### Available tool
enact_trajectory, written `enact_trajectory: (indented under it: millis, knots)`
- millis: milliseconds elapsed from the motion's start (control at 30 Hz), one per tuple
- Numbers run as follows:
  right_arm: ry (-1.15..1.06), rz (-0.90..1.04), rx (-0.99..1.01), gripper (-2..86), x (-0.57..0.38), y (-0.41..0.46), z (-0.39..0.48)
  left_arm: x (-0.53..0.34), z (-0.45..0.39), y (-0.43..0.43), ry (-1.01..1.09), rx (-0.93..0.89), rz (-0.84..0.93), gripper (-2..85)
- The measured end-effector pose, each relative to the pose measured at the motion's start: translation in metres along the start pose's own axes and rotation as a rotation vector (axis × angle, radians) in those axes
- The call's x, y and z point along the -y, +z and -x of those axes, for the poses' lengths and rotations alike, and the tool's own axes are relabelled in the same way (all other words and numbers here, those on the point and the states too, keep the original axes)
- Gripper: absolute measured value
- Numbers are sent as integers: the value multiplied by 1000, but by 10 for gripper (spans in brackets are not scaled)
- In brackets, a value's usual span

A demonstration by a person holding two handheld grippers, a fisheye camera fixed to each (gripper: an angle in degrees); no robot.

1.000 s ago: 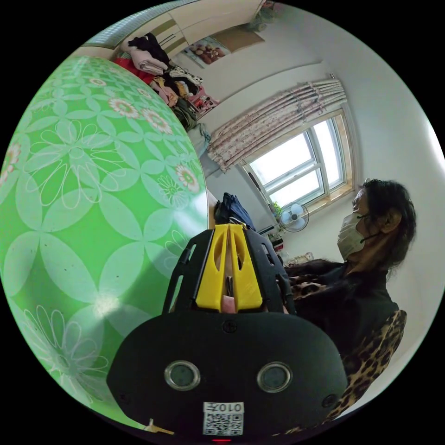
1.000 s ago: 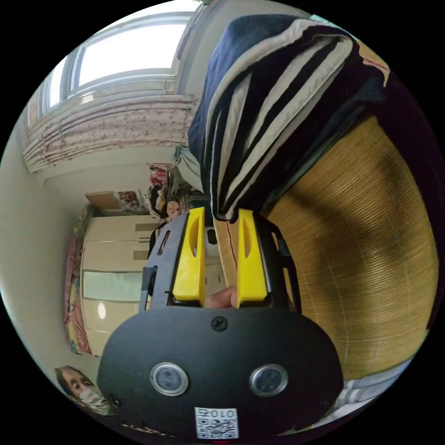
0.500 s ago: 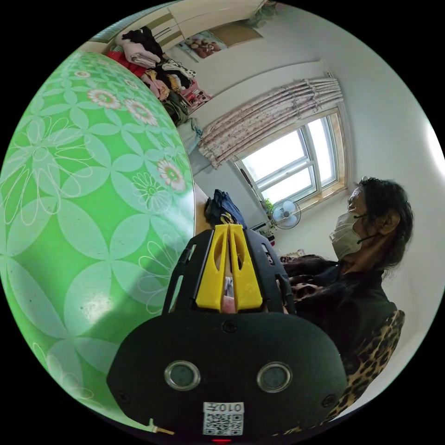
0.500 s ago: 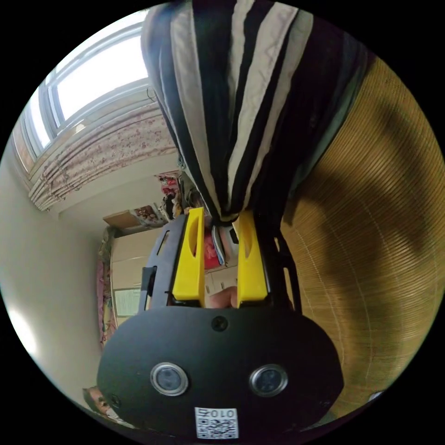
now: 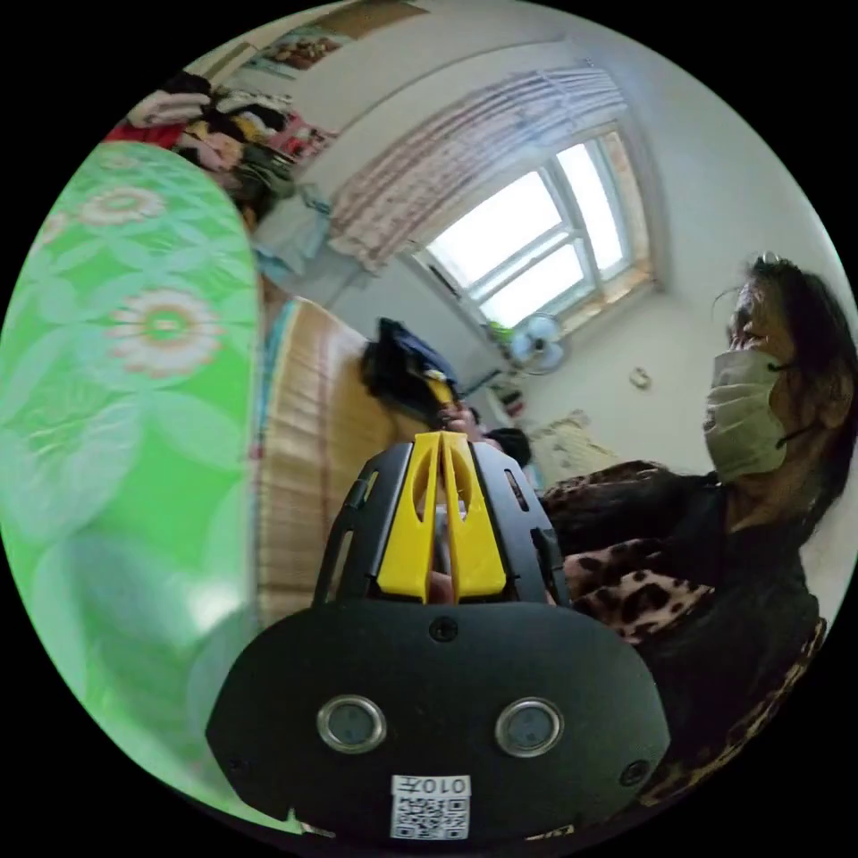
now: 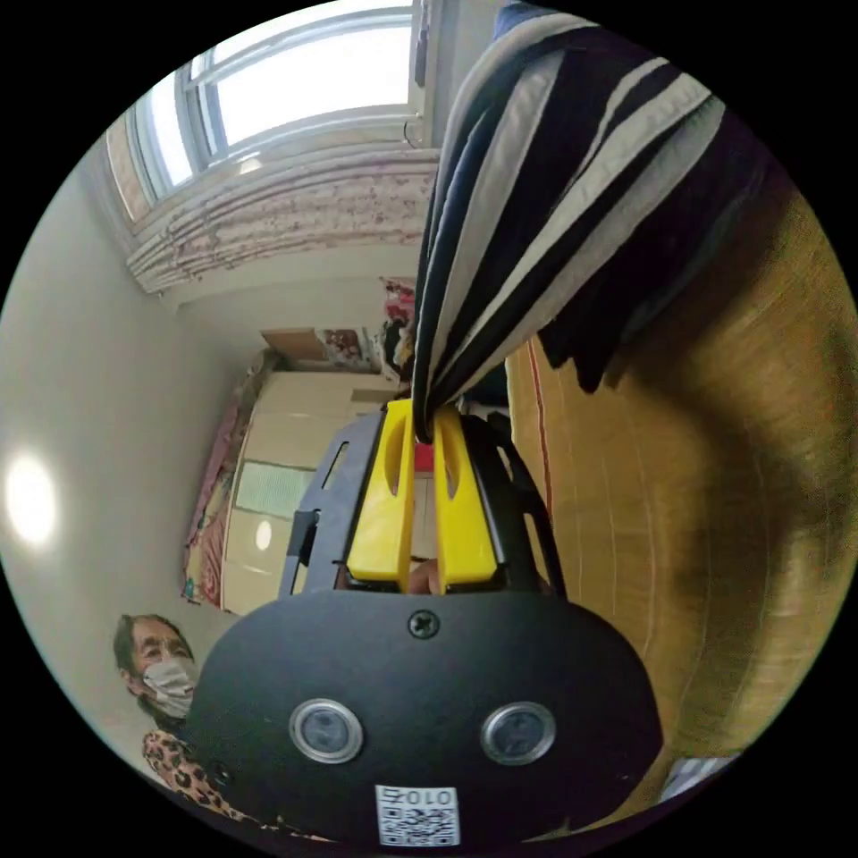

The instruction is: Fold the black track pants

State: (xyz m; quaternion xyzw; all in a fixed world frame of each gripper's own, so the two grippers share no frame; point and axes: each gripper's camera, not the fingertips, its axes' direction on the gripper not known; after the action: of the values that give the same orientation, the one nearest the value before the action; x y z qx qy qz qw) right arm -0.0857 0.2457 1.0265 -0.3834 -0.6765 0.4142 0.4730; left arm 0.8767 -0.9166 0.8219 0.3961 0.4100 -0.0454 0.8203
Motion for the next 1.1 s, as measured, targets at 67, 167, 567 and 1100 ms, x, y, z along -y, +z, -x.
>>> enact_trajectory:
  millis: [67, 167, 567, 1100]
  knots:
    - [18, 120, -6, 38, -37, 11, -1, 11, 27, 41, -61, -57, -4, -1]
    - [67, 374, -108, 48, -116, 40, -9, 18, 81, 114, -159, 134, 115, -1]
    - [-47, 497, -139, 82, -166, -14, -21, -57, 178, 142, -409, 309, 229, 7]
    - [-181, 917, -348, 139, -154, 92, -46, -156, 290, 68, -1006, 165, 22, 135]
